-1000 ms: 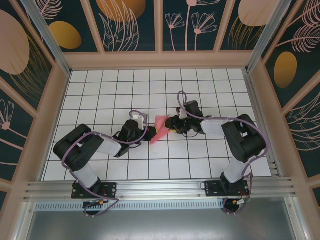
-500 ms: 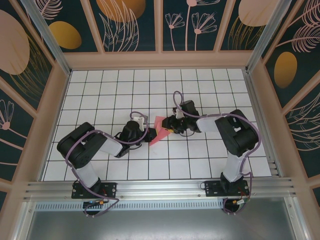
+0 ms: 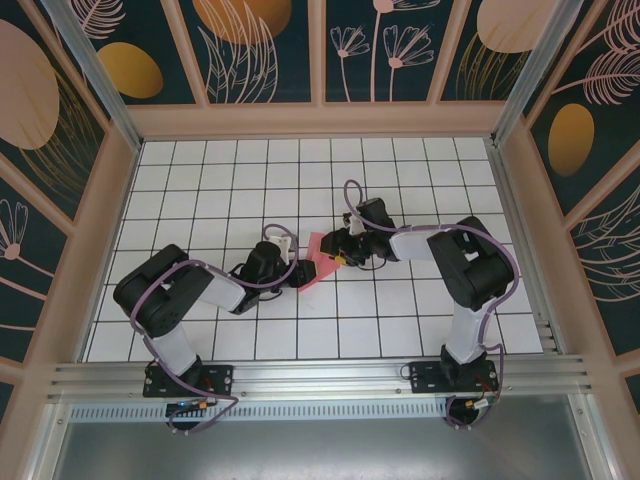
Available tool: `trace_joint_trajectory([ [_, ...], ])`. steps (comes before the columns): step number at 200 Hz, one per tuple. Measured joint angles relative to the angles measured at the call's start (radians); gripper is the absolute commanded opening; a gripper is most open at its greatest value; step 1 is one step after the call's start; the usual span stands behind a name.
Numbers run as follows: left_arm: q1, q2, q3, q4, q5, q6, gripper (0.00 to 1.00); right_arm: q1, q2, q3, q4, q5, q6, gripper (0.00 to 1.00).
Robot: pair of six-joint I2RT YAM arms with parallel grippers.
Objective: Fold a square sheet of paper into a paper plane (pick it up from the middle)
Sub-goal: Fourth fold the wing at the center of the table.
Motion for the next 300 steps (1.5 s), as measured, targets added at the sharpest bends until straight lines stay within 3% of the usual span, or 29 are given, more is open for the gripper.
trace_joint_trajectory([
  [74, 0.0, -0.002, 0.003, -0.021, -0.003, 0.015, 0.13, 0.0, 0.0, 0.0, 0.003, -0.002, -0.001, 0.48],
  [182, 0.0, -0.002, 0.003, 0.025, -0.003, -0.046, 0.11, 0.043, -0.007, -0.011, 0.014, 0.027, -0.005, 0.48],
  [214, 0.0, 0.0, 0.002, 0.026, -0.003, -0.058, 0.15, 0.046, -0.007, -0.004, -0.001, 0.042, -0.004, 0.48],
  [264, 0.0, -0.002, 0.002, 0.016, 0.0, -0.071, 0.31, 0.055, -0.006, 0.018, -0.045, 0.077, -0.005, 0.48],
  [300, 0.0, -0.1, 0.001, -0.071, -0.018, -0.056, 0.41, 0.062, 0.004, 0.049, -0.098, 0.096, -0.005, 0.48],
])
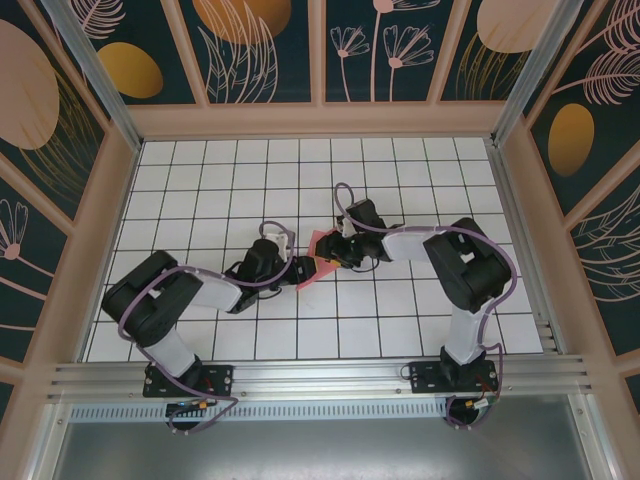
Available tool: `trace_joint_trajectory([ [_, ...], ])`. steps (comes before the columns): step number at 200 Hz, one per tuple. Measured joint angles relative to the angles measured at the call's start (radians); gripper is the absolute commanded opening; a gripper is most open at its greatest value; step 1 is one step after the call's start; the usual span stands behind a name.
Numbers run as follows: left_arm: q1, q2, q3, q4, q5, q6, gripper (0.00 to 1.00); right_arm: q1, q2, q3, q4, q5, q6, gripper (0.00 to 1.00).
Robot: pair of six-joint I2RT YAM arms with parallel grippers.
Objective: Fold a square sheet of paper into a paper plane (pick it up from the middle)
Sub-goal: Fourth fold the wing at the center of the table.
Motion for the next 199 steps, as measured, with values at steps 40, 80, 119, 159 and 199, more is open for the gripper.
trace_joint_trajectory([
  [40, 0.0, -0.142, -0.002, -0.118, -0.065, 0.006, 0.37, 0.007, 0.015, 0.044, -0.072, 0.022, 0.0, 0.48],
  [80, 0.0, -0.178, -0.002, -0.146, -0.074, 0.008, 0.29, 0.008, 0.032, 0.085, -0.135, 0.03, 0.0, 0.48],
  [119, 0.0, -0.122, 0.013, -0.152, -0.04, 0.008, 0.2, 0.011, 0.041, 0.106, -0.169, 0.037, 0.004, 0.48],
  [159, 0.0, -0.046, 0.064, -0.161, -0.024, 0.008, 0.14, 0.013, 0.048, 0.126, -0.2, 0.048, 0.004, 0.47],
  [199, 0.0, 0.011, 0.097, -0.179, -0.027, 0.008, 0.09, 0.014, 0.054, 0.138, -0.22, 0.052, 0.004, 0.47],
])
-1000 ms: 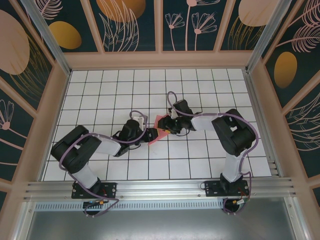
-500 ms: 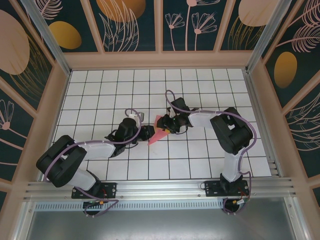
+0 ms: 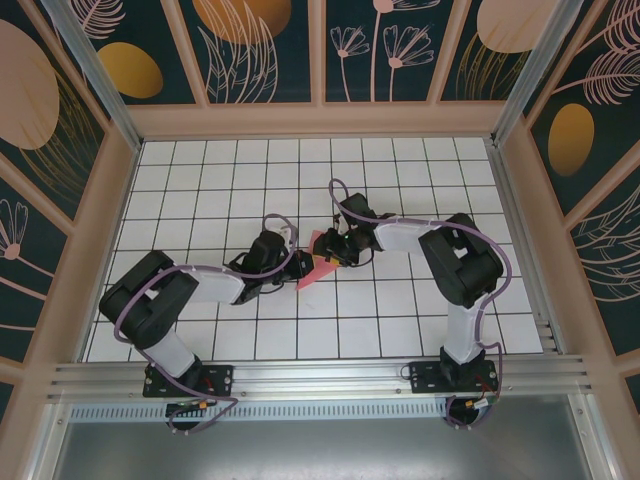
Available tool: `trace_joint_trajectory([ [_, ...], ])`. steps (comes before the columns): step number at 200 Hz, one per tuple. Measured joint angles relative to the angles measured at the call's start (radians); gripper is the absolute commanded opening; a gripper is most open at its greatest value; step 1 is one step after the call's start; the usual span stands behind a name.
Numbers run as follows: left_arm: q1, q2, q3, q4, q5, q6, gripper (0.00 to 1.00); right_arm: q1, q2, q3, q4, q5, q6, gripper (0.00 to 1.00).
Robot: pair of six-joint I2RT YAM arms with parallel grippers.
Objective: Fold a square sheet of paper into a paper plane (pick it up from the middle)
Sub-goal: Fourth fold the wing at the center of the table.
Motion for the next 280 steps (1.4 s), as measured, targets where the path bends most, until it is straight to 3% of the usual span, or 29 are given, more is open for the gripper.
trace_joint_trajectory([
  [126, 0.0, 0.043, 0.018, -0.035, -0.031, 0.001, 0.07, 0.003, 0.008, 0.018, -0.042, 0.034, 0.014, 0.37],
  [280, 0.0, 0.07, 0.027, -0.026, -0.007, 0.029, 0.06, 0.002, -0.034, -0.01, 0.003, 0.081, 0.006, 0.46],
])
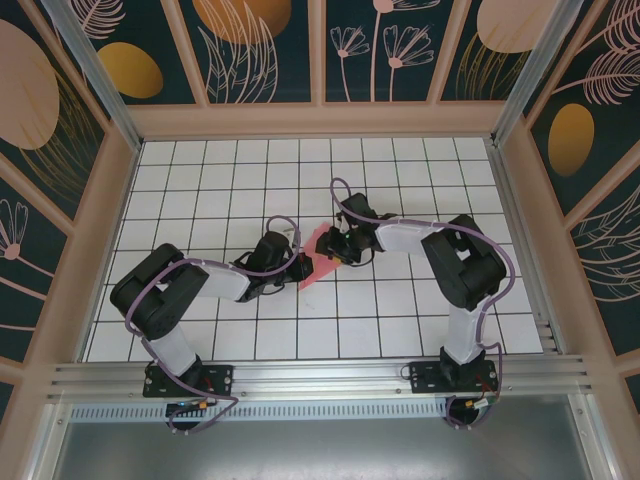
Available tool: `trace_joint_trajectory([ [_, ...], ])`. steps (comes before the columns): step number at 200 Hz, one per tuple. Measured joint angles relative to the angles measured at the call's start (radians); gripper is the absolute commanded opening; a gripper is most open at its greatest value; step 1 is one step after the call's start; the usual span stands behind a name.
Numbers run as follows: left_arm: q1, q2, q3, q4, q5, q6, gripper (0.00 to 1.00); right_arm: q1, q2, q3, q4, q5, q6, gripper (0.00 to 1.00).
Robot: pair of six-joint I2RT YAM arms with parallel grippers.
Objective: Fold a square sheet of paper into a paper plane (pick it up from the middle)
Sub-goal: Fourth fold the wing at the center of the table.
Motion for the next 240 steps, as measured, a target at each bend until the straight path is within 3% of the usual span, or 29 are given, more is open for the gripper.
trace_joint_trajectory([
  [166, 0.0, 0.0, 0.004, -0.002, 0.0, 0.01, 0.07, -0.008, 0.034, 0.057, -0.017, 0.027, -0.12, 0.55],
  [240, 0.0, -0.076, 0.004, -0.011, 0.003, 0.007, 0.18, 0.009, 0.049, 0.091, -0.068, 0.095, -0.099, 0.5],
])
